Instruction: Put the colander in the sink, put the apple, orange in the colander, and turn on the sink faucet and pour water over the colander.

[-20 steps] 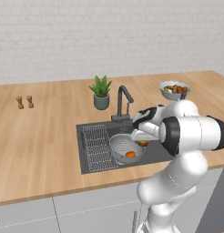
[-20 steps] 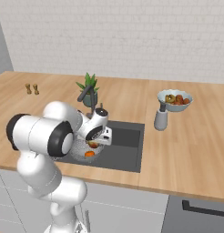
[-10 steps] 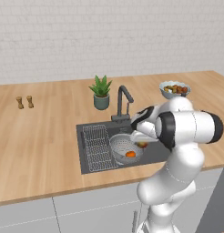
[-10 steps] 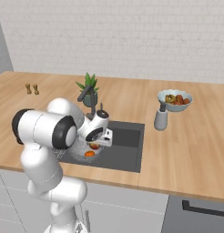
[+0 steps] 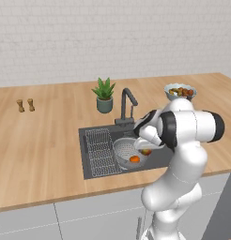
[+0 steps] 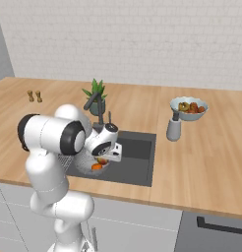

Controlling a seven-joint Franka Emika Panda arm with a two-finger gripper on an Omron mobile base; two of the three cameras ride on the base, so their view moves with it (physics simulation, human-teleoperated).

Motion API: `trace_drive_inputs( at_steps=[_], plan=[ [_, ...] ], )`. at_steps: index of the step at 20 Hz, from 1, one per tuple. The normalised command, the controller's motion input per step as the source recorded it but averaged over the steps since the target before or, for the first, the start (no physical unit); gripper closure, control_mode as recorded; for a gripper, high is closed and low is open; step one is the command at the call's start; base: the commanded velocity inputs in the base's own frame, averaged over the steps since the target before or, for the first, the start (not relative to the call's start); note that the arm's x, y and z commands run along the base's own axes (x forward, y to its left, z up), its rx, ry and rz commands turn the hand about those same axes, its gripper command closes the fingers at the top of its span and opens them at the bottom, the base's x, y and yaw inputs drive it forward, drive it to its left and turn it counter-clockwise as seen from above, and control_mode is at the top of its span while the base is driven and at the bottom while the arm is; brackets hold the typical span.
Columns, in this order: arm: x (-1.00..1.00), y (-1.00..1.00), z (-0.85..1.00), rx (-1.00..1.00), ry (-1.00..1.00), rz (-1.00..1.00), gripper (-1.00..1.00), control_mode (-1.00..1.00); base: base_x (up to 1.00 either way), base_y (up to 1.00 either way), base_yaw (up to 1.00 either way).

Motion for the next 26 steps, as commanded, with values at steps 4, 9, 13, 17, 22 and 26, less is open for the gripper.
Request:
trace_drive_inputs(
  at_steps=[4, 9, 13, 17, 22, 26],
  plan=[
    [0.10, 0.00, -0.06, 0.00, 0.00, 0.00, 1.00, -1.00, 0.00, 0.00, 0.00],
    [0.14, 0.01, 0.00, 0.00, 0.00, 0.00, 1.00, -1.00, 0.00, 0.00, 0.00],
    [0.11, 0.00, 0.00, 0.00, 0.00, 0.00, -1.00, -1.00, 0.00, 0.00, 0.00],
    [0.00, 0.00, 0.00, 0.00, 0.00, 0.00, -1.00, -1.00, 0.00, 0.00, 0.00],
    [0.00, 0.00, 0.00, 0.00, 0.00, 0.00, -1.00, -1.00, 0.00, 0.00, 0.00],
    [0.00, 0.00, 0.00, 0.00, 0.00, 0.00, -1.00, -1.00, 0.00, 0.00, 0.00]
  ],
)
